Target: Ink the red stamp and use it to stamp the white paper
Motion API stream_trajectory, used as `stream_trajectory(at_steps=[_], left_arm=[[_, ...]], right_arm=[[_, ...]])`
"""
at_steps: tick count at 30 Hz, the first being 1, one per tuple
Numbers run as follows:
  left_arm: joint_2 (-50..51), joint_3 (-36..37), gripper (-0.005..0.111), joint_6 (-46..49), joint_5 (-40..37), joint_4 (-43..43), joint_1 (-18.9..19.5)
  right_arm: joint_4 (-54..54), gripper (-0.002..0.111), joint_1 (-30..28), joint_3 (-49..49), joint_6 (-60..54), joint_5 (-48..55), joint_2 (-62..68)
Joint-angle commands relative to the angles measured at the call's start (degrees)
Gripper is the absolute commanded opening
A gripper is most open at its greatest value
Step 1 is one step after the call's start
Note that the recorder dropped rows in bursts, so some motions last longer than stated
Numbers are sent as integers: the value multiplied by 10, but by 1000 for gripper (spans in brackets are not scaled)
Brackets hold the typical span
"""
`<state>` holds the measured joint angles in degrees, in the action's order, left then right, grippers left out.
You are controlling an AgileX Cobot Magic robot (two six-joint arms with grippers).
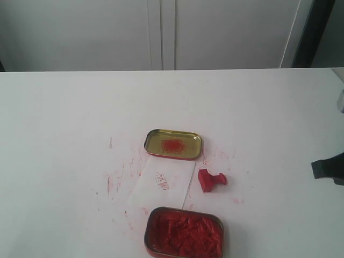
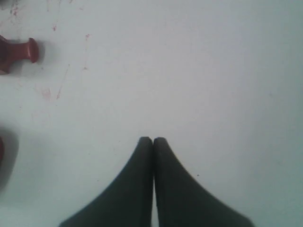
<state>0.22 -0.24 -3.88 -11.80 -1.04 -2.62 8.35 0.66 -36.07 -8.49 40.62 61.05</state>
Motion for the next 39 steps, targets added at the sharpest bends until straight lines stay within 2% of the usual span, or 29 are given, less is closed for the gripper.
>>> stream_trajectory(at_steps=[1, 11, 21, 39], left_arm=[[-2, 2, 0, -1, 2, 1, 3], [-2, 2, 0, -1, 2, 1, 3], [-2, 2, 0, -1, 2, 1, 3], [-2, 2, 0, -1, 2, 1, 3]], right_arm=[[-37, 0, -1, 2, 11, 16, -25], [-32, 0, -1, 3, 12, 20, -185], [-32, 0, -1, 59, 11, -15, -342], [-42, 0, -1, 106, -24, -25, -545]])
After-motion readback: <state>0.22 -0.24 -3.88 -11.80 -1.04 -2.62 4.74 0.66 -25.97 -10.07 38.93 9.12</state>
